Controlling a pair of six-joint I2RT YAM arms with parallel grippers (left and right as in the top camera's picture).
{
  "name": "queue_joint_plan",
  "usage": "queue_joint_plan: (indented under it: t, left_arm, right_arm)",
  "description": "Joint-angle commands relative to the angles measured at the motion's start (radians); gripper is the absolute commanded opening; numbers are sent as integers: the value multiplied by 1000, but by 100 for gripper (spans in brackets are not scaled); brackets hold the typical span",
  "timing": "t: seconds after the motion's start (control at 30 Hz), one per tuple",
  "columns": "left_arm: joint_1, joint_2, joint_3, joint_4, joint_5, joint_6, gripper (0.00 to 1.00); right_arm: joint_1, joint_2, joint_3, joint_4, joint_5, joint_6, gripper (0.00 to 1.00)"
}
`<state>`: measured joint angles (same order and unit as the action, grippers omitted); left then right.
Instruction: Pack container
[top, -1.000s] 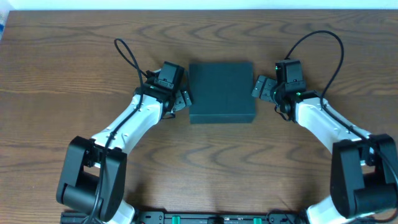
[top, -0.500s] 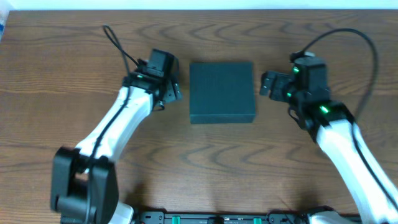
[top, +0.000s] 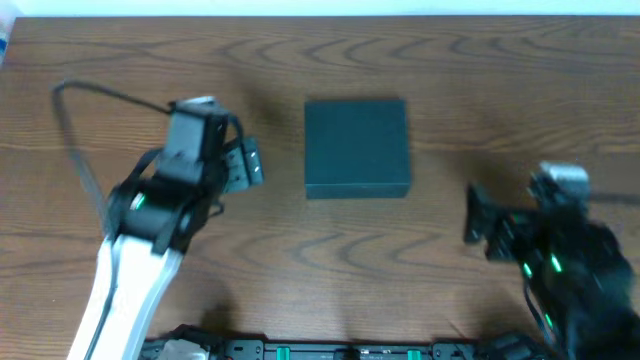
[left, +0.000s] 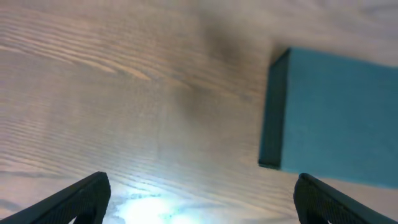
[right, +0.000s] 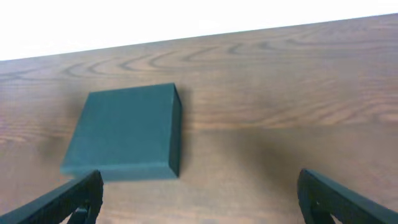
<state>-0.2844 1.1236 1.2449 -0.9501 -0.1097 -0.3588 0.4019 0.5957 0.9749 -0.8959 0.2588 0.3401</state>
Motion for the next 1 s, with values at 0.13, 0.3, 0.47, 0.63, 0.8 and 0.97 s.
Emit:
queue_joint_plan:
  t: [0.13, 0.3, 0.47, 0.63, 0.8, 0.97]
  left_arm:
    - [-58, -330, -124, -47, 13, 49, 95]
    - [-65, -479, -149, -72, 13, 37, 95]
    - [-64, -523, -149, -113, 14, 37, 95]
    - [-64, -523, -150, -211, 14, 38, 95]
    - [-64, -523, -150, -283, 14, 38, 95]
    - [-64, -523, -150, -326, 14, 38, 95]
  right_arm:
    - [14, -174, 0, -141, 27, 41, 99]
    - [14, -209, 0, -137, -55, 41, 99]
    - [14, -208, 0, -151, -190, 40, 99]
    - [14, -208, 0, -201, -188, 41, 99]
    - [14, -208, 0, -270, -188, 41, 99]
    - [14, -208, 0, -339, -188, 40, 99]
